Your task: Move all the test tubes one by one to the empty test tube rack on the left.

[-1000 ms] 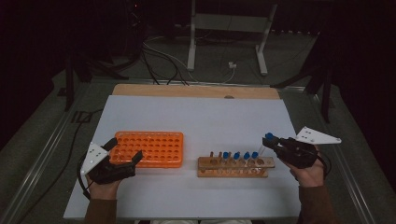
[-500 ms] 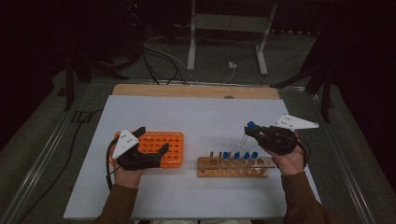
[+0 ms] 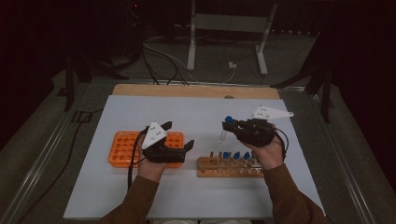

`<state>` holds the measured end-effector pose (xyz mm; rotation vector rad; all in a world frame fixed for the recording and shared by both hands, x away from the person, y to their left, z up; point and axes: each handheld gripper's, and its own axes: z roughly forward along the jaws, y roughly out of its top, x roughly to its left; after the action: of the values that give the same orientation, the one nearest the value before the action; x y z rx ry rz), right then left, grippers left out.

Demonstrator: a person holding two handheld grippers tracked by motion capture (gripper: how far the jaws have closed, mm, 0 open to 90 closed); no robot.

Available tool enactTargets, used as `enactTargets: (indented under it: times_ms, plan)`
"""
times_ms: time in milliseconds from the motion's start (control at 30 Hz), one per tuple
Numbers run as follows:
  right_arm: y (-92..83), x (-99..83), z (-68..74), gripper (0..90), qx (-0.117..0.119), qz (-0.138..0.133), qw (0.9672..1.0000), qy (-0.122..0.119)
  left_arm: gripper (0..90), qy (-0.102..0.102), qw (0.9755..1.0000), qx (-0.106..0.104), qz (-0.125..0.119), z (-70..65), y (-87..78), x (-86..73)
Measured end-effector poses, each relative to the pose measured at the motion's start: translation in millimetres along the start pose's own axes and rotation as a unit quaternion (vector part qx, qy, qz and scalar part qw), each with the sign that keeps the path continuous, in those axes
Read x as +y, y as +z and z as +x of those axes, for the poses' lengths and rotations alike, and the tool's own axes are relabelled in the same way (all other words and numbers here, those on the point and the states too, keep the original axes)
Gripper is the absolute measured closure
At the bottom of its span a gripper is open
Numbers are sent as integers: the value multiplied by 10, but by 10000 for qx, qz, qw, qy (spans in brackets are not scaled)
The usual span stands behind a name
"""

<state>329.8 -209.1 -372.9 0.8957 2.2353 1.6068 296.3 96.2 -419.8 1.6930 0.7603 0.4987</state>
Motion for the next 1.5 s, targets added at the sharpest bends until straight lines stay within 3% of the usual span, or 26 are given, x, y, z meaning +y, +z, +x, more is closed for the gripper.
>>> enactTargets:
  times_ms: [233,400,500,633,667,700,733,800,1000,1067,1167,1333,1500]
  plan:
    - [203,7,76,769,108,85,9999,22,37,-75,9995,-302,-68,-80,151,59]
    - [329,23,164,769,226,108,9997,6,85,-112,9988,-482,62,-132,277,79]
    - [367,40,218,769,278,145,9995,-52,173,-68,9979,-622,143,-163,340,85]
    - [384,58,271,767,314,153,9993,-107,329,12,9982,-559,235,-241,406,102]
    - [384,58,271,767,314,153,9993,-107,329,38,9982,-547,254,-252,415,105]
    - [386,60,278,767,325,158,9993,-120,372,42,9982,-529,272,-261,422,109]
    - [390,59,291,767,343,161,9992,-137,485,53,9981,-546,270,-264,426,111]
    - [393,58,301,767,358,165,9991,-145,567,32,9974,-662,294,-256,435,111]
    - [408,39,301,766,433,224,9987,-113,756,121,9969,-698,342,-263,427,104]
    - [405,32,298,761,475,224,9986,-105,774,132,9969,-694,350,-259,425,103]
    - [387,28,283,584,605,211,9979,-76,776,99,9969,-666,401,-240,428,94]
    - [315,40,267,232,341,125,9993,-92,778,58,9973,-616,398,-202,420,77]
    - [234,21,203,102,-5,51,9999,-121,778,-26,9977,-558,380,-144,381,35]
